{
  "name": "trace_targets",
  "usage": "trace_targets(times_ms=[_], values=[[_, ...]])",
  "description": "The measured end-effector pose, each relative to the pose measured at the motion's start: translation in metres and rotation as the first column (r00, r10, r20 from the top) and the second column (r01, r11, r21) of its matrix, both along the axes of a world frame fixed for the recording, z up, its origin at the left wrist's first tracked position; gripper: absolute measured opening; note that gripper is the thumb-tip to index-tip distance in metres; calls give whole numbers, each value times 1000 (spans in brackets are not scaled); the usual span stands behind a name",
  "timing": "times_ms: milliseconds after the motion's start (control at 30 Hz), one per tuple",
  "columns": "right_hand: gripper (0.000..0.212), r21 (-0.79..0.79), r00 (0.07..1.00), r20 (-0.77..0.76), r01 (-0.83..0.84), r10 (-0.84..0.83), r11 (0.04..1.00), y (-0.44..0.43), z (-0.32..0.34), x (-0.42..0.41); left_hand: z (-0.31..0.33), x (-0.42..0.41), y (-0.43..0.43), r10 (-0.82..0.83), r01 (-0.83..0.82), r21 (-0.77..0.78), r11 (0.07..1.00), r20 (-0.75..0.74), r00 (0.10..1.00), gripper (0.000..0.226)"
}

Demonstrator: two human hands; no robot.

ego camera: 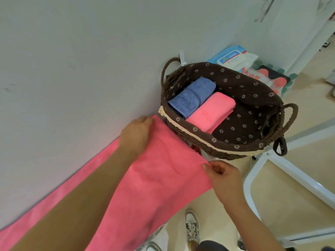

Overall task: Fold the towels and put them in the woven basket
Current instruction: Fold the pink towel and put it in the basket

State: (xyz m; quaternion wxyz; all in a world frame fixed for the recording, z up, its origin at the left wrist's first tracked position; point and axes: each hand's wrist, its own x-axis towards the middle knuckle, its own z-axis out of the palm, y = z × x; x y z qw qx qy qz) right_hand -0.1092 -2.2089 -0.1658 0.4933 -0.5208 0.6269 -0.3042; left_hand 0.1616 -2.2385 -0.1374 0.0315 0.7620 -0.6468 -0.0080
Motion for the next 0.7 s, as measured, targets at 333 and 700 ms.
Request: trace_targets(times_ms=[333,700], values=[[19,-374,867,-234,-497,439,783,20,64,36,58,-76,71,347,-219,273,937,-796,495,27],[53,-201,496,-609,-852,619,484,-21,83,133,37,-75,164,404,-464,294,836,-901,158,34]])
